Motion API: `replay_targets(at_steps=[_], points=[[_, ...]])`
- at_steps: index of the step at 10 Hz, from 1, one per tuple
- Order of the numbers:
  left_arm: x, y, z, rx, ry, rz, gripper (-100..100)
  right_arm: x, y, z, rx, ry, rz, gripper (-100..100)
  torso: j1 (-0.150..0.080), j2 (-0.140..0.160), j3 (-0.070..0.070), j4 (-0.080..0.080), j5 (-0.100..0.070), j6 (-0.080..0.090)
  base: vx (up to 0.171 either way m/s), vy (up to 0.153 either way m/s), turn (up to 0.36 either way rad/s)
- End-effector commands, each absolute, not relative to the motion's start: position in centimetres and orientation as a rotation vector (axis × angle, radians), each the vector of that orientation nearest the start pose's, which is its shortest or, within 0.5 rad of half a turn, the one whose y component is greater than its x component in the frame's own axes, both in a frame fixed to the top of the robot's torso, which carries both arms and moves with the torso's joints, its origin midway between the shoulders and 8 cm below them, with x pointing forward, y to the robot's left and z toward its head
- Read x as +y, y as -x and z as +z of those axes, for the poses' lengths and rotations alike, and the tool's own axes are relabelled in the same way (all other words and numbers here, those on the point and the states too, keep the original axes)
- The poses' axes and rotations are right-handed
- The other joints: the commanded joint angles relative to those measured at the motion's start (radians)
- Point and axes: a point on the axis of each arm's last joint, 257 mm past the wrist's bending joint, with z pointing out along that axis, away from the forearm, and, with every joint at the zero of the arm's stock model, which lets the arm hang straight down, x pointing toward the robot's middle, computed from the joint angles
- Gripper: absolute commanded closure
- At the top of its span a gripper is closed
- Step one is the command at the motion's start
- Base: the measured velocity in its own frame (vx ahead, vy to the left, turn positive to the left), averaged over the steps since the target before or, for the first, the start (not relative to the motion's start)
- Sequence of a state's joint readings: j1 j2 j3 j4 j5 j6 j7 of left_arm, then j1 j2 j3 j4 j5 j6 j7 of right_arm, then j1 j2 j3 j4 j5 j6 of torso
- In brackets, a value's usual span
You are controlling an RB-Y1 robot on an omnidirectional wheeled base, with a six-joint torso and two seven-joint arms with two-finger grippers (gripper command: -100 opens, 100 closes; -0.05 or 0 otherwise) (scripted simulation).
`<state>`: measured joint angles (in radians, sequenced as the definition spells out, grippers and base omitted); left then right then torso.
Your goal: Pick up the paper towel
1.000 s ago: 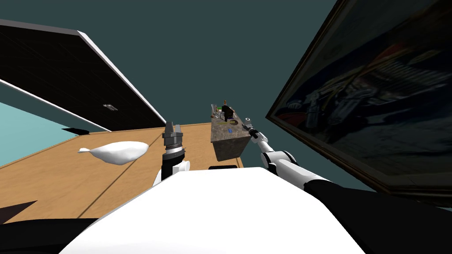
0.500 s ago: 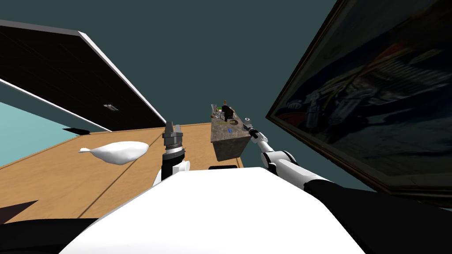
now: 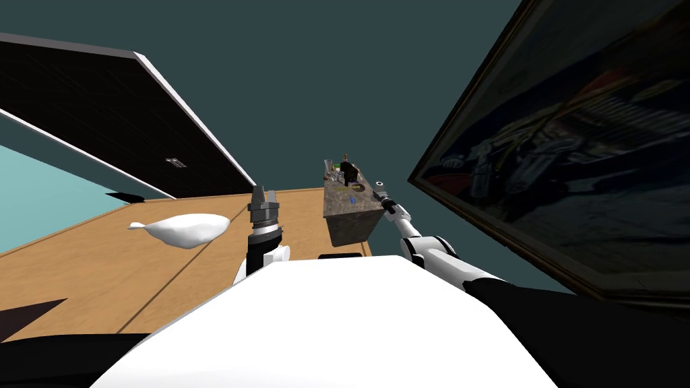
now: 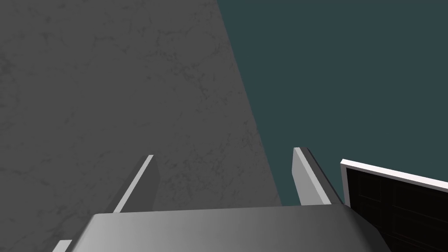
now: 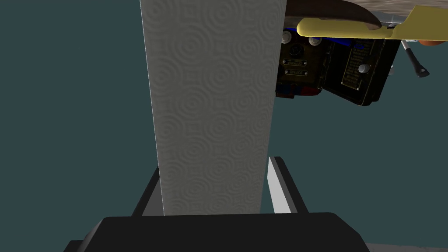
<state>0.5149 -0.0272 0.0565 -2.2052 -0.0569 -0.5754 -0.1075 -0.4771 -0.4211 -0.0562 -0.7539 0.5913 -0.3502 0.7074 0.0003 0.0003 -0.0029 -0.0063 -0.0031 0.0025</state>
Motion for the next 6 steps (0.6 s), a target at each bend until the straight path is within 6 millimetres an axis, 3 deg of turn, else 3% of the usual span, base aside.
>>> replay_targets(at_steps=[1,3,4,6], points=[[29.6,-34.1,0.1,0.659,0.602,-1.104,0,-37.5,-62.8,-25.5,1.658,0.094,-0.012,100,0.0,0.0,0.0,0.0,0.0,0.0,0.035,-0.002,0.176],[29.6,-34.1,0.1,0.659,0.602,-1.104,0,-37.7,-61.5,-26.3,1.66,0.1,-0.015,100,-0.002,-0.004,-0.004,-0.004,-0.003,-0.001,0.032,-0.008,0.05],[29.6,-34.1,0.1,0.659,0.602,-1.104,0,-39.3,-60.6,-26.8,1.672,0.058,-0.035,100,-0.003,-0.004,-0.005,-0.006,-0.003,0.0,0.04,-0.005,0.163],[29.6,-34.1,0.1,0.659,0.602,-1.104,0,-39.7,-59.4,-28.0,1.689,0.056,-0.04,100,-0.006,-0.009,-0.009,-0.01,-0.006,-0.001,0.031,-0.009,0.052]])
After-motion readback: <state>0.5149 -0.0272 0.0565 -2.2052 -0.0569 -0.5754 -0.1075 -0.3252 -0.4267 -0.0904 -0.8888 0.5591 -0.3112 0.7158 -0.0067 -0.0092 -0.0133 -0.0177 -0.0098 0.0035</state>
